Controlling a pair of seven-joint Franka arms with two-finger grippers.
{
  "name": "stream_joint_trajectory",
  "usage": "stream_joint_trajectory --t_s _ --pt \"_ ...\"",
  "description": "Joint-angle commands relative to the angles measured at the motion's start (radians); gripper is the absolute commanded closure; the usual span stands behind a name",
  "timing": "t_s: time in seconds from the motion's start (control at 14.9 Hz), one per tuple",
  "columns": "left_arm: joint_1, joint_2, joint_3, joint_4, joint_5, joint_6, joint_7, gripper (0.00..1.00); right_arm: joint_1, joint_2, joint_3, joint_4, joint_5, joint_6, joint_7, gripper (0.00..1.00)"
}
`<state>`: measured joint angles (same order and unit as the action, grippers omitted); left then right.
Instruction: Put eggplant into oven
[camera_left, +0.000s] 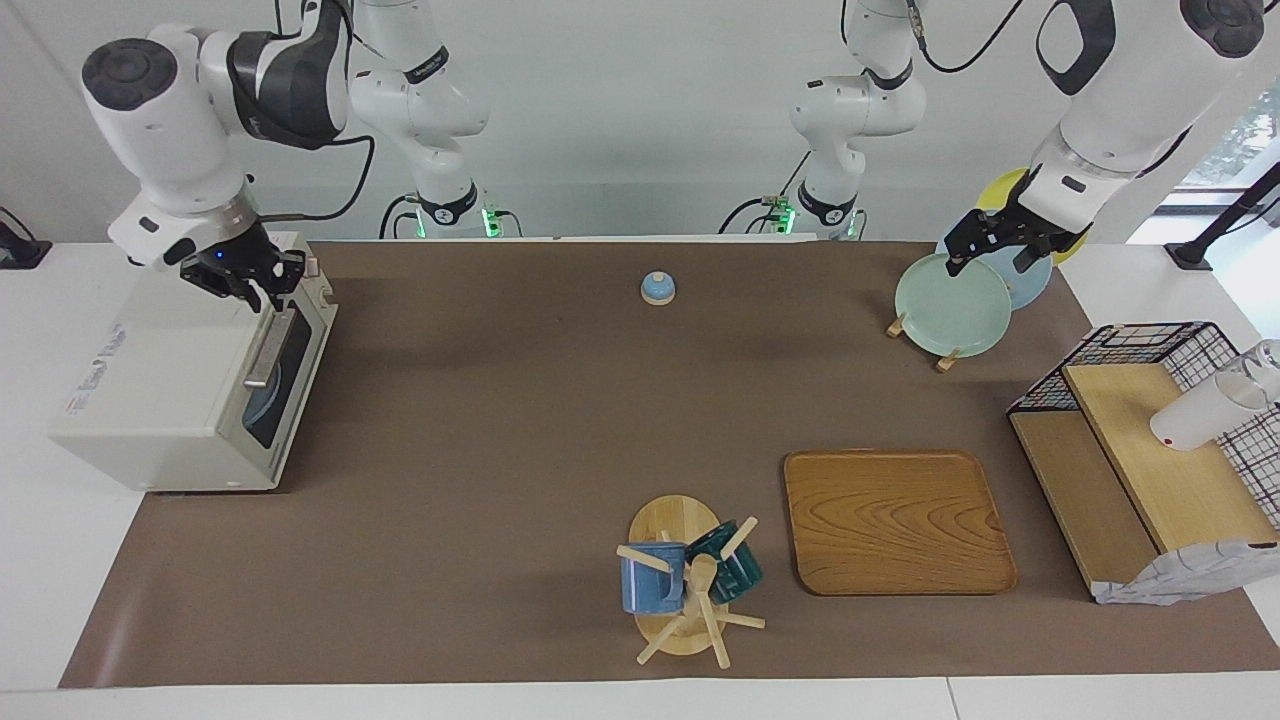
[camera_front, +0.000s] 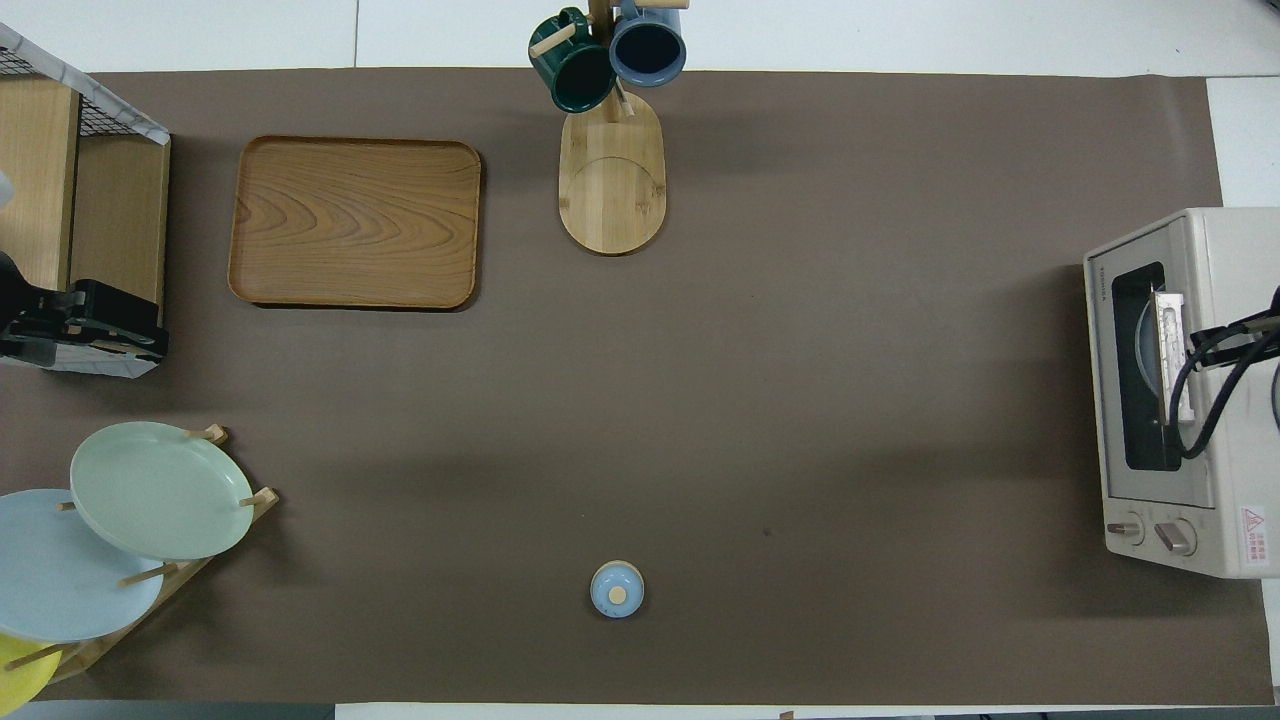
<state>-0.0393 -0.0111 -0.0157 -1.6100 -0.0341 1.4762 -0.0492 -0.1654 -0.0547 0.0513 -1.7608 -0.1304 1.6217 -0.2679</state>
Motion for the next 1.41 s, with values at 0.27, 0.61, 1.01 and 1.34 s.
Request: stream_joint_trajectory --t_s 0.27,0.61,1.01,1.34 --pt "0.012 -0.006 -0.004 -0.001 -0.003 0.007 0.011 0.00 0.001 0.006 0.015 0.080 0.098 -0.094 0.059 0.00" --pt "0.012 -0.006 -0.006 -0.001 -0.003 0.009 0.011 0.00 0.103 0.050 -0.106 0.110 0.100 -0.118 0.081 0.00" --pt "0.012 -0.006 -0.006 -0.001 -0.003 0.009 0.011 0.00 0.107 0.062 -0.113 0.135 0.097 -0.109 0.121 0.00" --pt "0.012 -0.006 -0.006 -0.001 -0.003 0.007 0.011 0.00 0.107 0.064 -0.114 0.170 0.103 -0.085 0.125 0.00"
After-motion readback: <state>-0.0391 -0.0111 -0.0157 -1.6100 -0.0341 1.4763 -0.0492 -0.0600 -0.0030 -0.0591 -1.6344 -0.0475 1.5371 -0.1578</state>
